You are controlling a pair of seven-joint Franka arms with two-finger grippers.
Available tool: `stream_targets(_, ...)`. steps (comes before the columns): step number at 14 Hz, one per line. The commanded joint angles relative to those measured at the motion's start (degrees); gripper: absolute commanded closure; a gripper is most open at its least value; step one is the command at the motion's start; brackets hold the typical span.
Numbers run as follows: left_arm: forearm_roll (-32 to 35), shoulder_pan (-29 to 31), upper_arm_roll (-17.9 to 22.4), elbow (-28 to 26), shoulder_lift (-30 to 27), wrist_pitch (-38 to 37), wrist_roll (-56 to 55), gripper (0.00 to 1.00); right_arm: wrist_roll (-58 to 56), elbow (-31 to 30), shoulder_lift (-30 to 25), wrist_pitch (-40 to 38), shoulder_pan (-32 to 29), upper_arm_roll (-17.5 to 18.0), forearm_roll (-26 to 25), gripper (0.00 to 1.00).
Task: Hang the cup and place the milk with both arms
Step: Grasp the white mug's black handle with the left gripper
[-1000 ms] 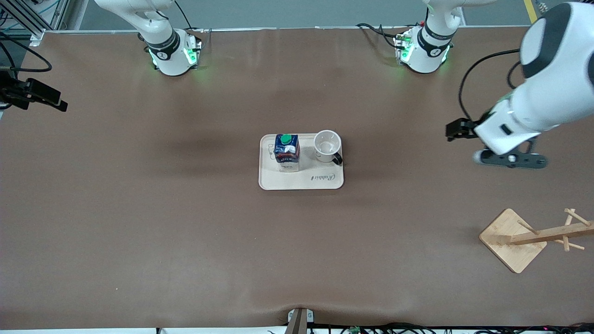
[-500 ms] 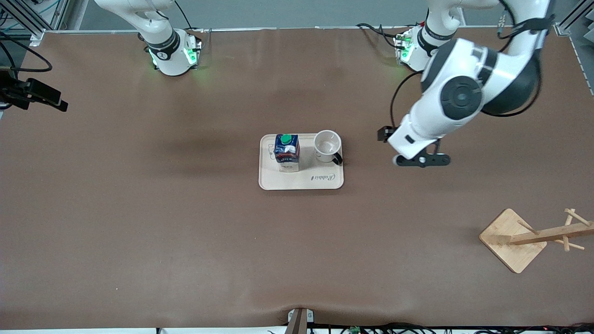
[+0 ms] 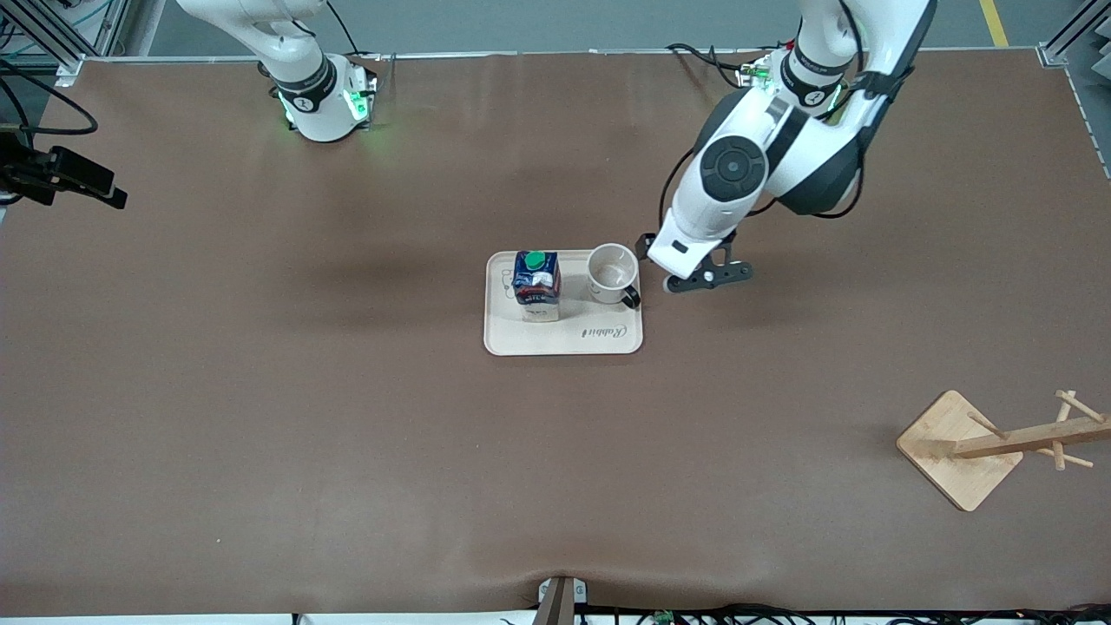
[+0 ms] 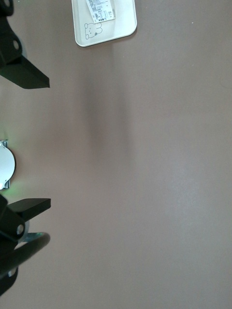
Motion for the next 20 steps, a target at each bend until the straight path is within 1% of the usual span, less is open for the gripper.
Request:
stream_targets(1,-0.82,-1.54,-0.89,-4.79,1.3,10.64,-6.49,0.0,0.43,0.54,0.1,-0.49,-0.05,0.07,0.91,0.0)
stream_targets(3,-0.38,-3.65,-0.8,-5.5,3.93,15.4,-11.06,0.0,0.09,0.54,0.1,-0.4,0.03,0.07,0.91,0.0)
stream_targets(4,-0.12,-4.88,-0.8,-5.59,5.33,16.9,-13.17,0.0,0.17,0.63,0.97,-0.4,0.03,0.07,0.91,0.0)
stream_targets(5,-0.03,-5.68,-0.71,-5.59,6.39,18.22,-15.37,0.03,0.17,0.8,1.67,-0.4,0.03,0.16,0.99,0.0)
stream_targets(8,1.37,-6.13,-0.63,-5.5,7.98,19.2,-17.32,0.17,0.35,0.46,2.12,-0.05,-0.05,0.16,1.0,0.0)
stream_targets(10,1.82,-6.21,-0.54,-5.41,8.42,19.29,-18.02,0.26,0.26,0.46,3.52,0.04,-0.06,0.16,1.0,0.0)
stream_targets(11,1.82,-6.13,-0.54,-5.15,8.95,19.38,-18.55,0.33,0.17,0.54,4.83,-0.57,0.03,0.16,1.08,0.0)
stream_targets(12,1.91,-6.13,-0.45,-5.06,9.13,19.64,-18.99,0.47,0.17,0.45,4.93,-0.49,0.03,0.25,1.08,0.0)
stream_targets(13,2.34,-6.13,-0.36,-4.89,9.65,19.64,-18.99,0.57,0.26,0.54,4.93,-0.49,0.29,0.25,1.08,0.0)
stream_targets(14,4.26,-5.86,-0.36,-4.8,10.0,19.64,-18.99,0.6,0.52,0.45,4.93,-0.57,0.3,0.16,1.08,0.0)
stream_targets(15,6.46,-5.6,-0.36,-4.54,10.7,19.64,-19.08,0.75,0.61,0.45,5.02,-0.58,0.3,0.25,1.08,0.0)
stream_targets(17,7.44,-5.51,-0.27,-3.13,11.24,19.56,-18.91,0.97,0.44,0.54,5.54,-0.58,0.21,0.25,1.08,0.0)
stream_targets(18,7.53,-5.42,-0.27,-2.08,11.67,19.29,-18.91,1.0,0.26,0.54,5.72,-0.58,0.21,0.25,1.08,0.0)
stream_targets(20,7.53,-5.42,-0.1,-1.02,11.68,18.94,-18.64,1.0,0.26,0.54,5.72,-0.58,0.39,0.25,1.08,0.0)
